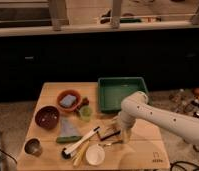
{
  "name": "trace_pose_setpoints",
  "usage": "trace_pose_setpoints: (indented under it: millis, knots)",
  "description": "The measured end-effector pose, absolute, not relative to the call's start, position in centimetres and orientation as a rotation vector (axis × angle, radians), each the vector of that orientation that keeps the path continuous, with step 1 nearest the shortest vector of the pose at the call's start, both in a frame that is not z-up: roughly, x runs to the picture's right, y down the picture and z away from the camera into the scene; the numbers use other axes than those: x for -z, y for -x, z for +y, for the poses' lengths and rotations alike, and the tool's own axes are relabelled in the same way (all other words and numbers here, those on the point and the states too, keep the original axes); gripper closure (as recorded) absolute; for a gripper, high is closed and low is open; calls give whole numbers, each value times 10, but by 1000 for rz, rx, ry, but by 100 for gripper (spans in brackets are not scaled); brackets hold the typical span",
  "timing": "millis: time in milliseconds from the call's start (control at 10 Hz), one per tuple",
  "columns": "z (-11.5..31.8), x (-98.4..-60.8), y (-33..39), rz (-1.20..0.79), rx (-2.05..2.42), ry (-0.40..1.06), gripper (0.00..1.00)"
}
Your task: Place eraser in purple bowl
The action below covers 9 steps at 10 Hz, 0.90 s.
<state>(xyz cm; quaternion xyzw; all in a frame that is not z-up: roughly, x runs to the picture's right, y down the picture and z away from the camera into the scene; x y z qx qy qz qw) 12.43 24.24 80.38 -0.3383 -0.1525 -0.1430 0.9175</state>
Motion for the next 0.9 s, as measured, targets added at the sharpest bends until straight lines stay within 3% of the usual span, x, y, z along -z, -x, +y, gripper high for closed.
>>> trace_pose_setpoints:
  millis: [300, 900]
  knots:
    - [233, -789, -106, -348, 336, 675, 20]
    - [238, -797, -80, -423, 388, 690, 20]
